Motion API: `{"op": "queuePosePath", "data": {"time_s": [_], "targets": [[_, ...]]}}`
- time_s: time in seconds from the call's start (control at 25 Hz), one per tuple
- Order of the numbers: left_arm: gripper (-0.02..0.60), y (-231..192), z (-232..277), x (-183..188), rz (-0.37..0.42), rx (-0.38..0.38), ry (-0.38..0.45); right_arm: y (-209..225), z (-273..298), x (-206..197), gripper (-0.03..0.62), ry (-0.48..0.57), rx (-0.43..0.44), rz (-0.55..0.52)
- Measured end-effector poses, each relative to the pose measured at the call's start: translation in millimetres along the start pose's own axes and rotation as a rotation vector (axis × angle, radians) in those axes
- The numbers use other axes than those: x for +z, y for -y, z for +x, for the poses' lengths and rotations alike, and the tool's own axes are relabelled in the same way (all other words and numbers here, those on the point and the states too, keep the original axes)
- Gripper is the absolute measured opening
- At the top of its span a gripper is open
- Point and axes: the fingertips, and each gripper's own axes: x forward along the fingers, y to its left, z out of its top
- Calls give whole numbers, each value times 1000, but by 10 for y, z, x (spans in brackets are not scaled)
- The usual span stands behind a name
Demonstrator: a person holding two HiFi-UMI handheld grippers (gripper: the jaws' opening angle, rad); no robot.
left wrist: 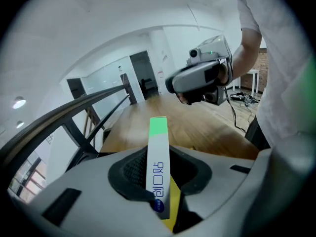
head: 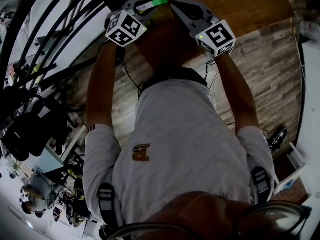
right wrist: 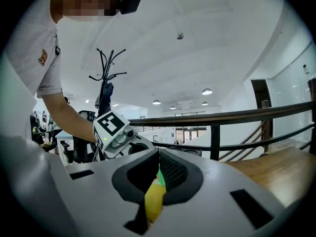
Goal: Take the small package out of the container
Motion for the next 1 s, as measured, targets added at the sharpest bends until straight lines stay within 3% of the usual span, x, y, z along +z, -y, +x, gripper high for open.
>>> {"op": "queuePosePath", "data": {"time_s": [0.52, 1.0], "targets": [[106, -150, -704, 529, -199, 225, 317, -181, -79, 350, 32, 84, 16, -16], [106, -14, -1355, 896, -317, 342, 569, -547, -211, 751, 32, 179, 32, -26]]}}
